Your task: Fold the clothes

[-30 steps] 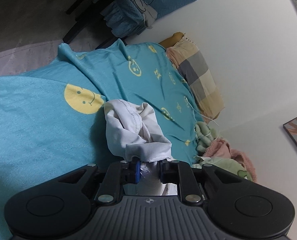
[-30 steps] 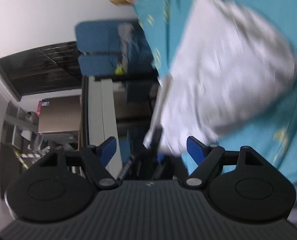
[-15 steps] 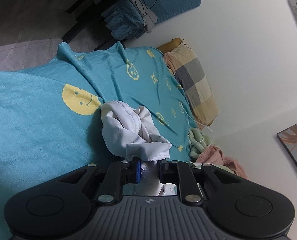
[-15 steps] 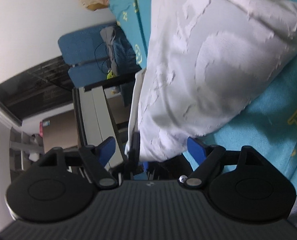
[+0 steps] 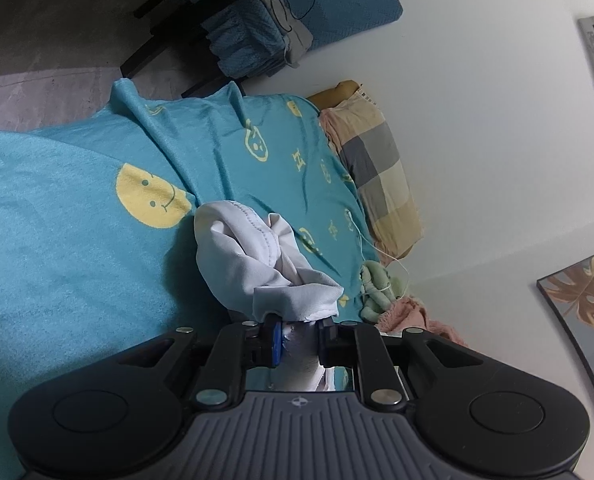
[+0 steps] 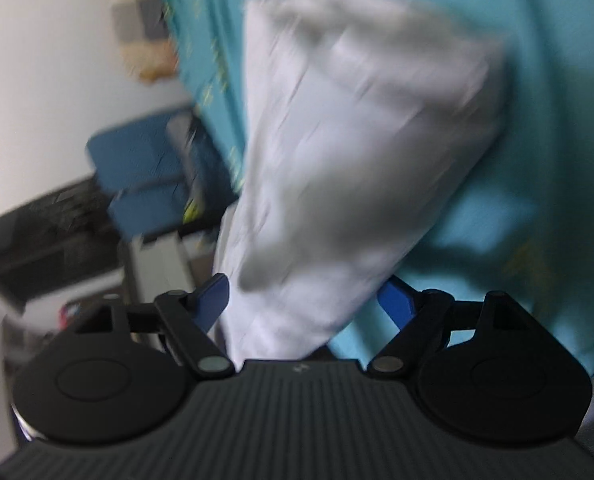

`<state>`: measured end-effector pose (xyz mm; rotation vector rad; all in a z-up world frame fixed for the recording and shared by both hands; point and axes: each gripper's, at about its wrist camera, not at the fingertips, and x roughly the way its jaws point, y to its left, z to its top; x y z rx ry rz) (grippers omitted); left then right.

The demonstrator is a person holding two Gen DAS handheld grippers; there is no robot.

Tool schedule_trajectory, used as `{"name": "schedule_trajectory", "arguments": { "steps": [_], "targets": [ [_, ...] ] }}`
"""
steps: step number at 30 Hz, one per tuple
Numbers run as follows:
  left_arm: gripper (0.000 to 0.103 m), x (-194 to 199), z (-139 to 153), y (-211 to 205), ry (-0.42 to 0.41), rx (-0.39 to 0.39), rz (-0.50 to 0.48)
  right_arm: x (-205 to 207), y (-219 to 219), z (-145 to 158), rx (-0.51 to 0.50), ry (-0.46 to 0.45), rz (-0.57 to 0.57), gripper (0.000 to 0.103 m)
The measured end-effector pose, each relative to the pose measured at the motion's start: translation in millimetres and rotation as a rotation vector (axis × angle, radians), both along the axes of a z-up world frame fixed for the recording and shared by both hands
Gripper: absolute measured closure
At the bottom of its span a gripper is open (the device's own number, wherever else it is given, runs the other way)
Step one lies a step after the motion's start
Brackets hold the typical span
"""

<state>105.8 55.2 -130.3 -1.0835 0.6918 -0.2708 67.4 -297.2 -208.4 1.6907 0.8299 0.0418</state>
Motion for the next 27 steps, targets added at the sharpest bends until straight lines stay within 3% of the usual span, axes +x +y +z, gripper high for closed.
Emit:
{"name": "schedule_trajectory", "arguments": {
  "steps": [4, 6, 10, 12, 14, 17, 27],
  "targets": [
    [0.086, 1.2, -4.5, 1.7, 0.035, -0.008, 0.009, -12.7, -15.7, 4.4, -0.081, 0.023, -0.120, 0.019],
    [0.086, 1.6, -7.5, 2.9, 0.053, -0.016, 0.012, -12.1, -17.2, 6.0, -0.113, 0.016, -0.113, 0.022],
    [0.084, 3.1, -14.1, 4.5, 0.097, -0.017, 0.019, -6.7, -11.7, 15.4, -0.267, 0.015, -0.036, 0.046],
    [0.079, 4.1, -18.6, 5.4, 0.128, -0.021, 0.019, -5.6, -13.7, 19.8, -0.299, -0.009, -0.023, 0.063],
    [0.063, 5.1, -22.1, 5.2, 0.162, -0.009, 0.013, -6.3, -16.7, 23.4, -0.310, -0.042, -0.021, 0.069],
    [0.044, 7.6, -28.9, 4.4, 0.201, -0.021, -0.001, -6.7, -20.1, 25.4, -0.316, -0.080, -0.016, 0.071],
    [0.037, 15.4, -56.5, -3.9, 0.287, -0.112, -0.059, 3.4, -20.3, 46.0, -0.339, -0.215, -0.005, 0.073]
  ]
}}
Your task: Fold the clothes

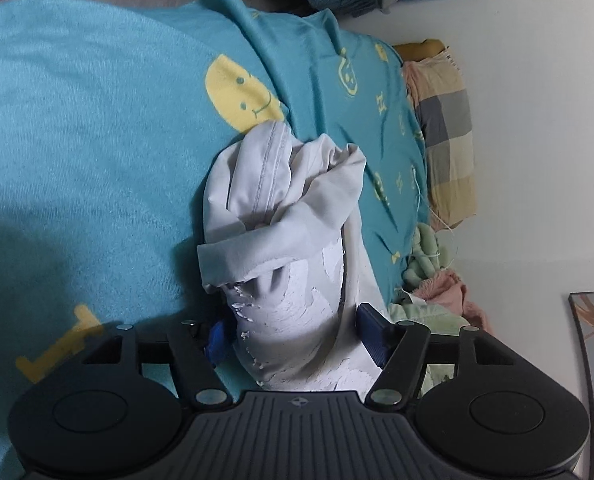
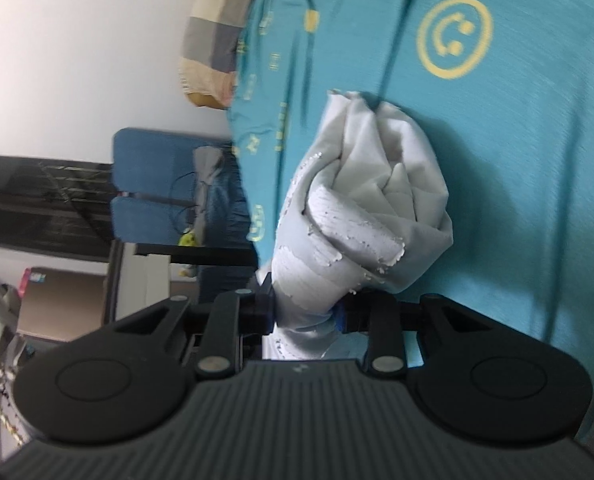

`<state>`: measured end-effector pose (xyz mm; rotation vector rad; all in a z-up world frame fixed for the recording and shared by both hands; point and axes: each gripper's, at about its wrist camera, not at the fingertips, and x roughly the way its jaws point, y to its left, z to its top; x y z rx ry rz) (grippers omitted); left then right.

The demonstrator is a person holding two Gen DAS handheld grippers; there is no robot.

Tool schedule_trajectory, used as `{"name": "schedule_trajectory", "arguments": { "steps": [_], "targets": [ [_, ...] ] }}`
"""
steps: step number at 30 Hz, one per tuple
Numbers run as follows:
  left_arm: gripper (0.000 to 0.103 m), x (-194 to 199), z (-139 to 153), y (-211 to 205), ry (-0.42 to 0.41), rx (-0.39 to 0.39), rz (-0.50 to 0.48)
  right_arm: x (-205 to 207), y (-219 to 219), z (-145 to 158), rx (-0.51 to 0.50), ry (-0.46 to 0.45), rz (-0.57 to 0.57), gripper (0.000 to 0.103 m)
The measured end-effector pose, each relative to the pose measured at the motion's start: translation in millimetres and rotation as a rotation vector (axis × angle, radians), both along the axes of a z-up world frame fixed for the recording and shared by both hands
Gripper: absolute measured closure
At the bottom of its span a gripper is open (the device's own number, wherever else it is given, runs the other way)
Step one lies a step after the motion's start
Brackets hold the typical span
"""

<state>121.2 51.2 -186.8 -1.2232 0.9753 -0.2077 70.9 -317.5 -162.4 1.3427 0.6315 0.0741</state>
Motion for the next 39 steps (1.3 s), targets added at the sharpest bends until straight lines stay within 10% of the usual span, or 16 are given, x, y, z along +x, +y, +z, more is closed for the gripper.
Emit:
{"name": "schedule_trajectory", "arguments": {
  "steps": [13, 18, 23, 30, 39],
  "targets": [
    [0.073, 1.6, 6.7, 1.8, -0.079, 0.022, 0.053, 6.8, -1.6, -11.3, 0.044, 0.099, 0.009, 0.069],
    [0.074, 3.6, 9.6, 2.0, -0.084, 0.023, 0.058, 4.1, -1.1, -31.7, 0.112, 0.183, 0.007, 0.037],
    [0.077, -1.7, 11.3, 7.0, -0.117, -0.035, 0.090, -8.5, -8.1, -38.3, 0.100, 0.217, -0.068, 0.033],
    [0.079, -2.6, 9.3, 9.9, -0.109, -0.068, 0.083, -6.4, -6.1, -27.0, -0.025, 0.127, -0.089, 0.072],
    [0.080, -36.1, 74.7, 14.4, -0.209, -0.067, 0.051, -44.4, -3.3, 31.4, -0.145, -0.109, -0.106, 0.077]
  ]
}}
